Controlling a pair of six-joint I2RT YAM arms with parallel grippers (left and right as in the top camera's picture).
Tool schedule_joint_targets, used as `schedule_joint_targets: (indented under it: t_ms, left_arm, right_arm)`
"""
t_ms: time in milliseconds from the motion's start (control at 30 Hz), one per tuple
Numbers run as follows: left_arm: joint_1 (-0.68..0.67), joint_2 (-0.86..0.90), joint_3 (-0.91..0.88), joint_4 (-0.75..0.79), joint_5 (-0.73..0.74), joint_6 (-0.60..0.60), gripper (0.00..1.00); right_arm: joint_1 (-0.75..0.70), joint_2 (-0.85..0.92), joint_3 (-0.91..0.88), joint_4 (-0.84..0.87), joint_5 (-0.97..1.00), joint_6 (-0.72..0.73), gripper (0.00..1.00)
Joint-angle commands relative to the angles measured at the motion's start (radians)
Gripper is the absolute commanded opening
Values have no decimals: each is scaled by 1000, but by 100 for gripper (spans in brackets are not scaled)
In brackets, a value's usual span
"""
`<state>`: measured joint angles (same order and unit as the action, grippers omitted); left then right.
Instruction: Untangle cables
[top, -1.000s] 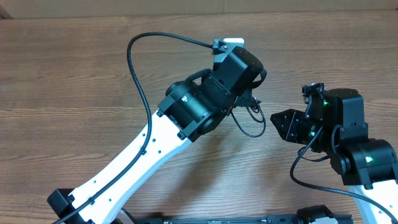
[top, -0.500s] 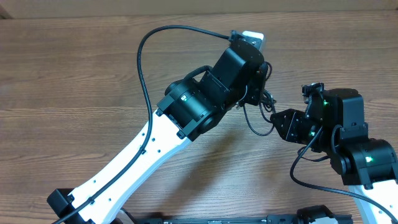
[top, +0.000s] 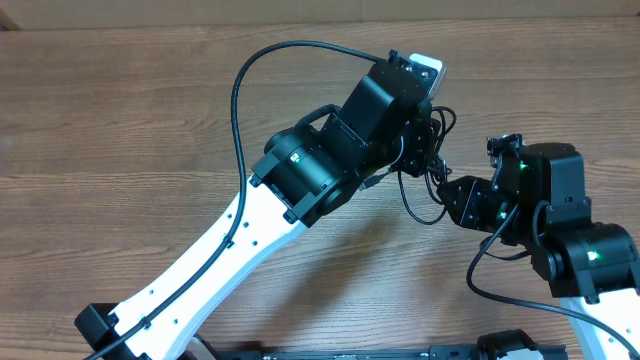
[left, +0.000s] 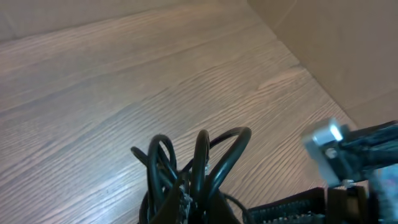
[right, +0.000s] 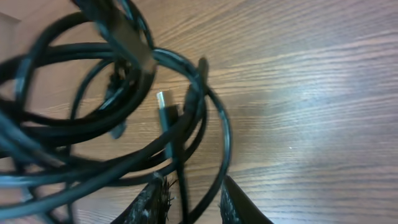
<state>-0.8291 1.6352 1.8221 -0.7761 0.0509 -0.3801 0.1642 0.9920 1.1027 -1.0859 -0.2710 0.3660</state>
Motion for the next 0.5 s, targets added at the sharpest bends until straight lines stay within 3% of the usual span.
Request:
schedule_joint_targets:
  t_ms: [0,167,467]
  left_arm:
    - [6,-71,13,26,23,28,4]
    - [6,-99,13,13,-12,37,4]
    - [6,-105,13,-14,-28,37,4]
  right_arm:
    - [-2,29,18,-6,48,-3,21]
    - [-2,63,18,-6,47,1,9]
    - [-3,64,18,-14,87,43,4]
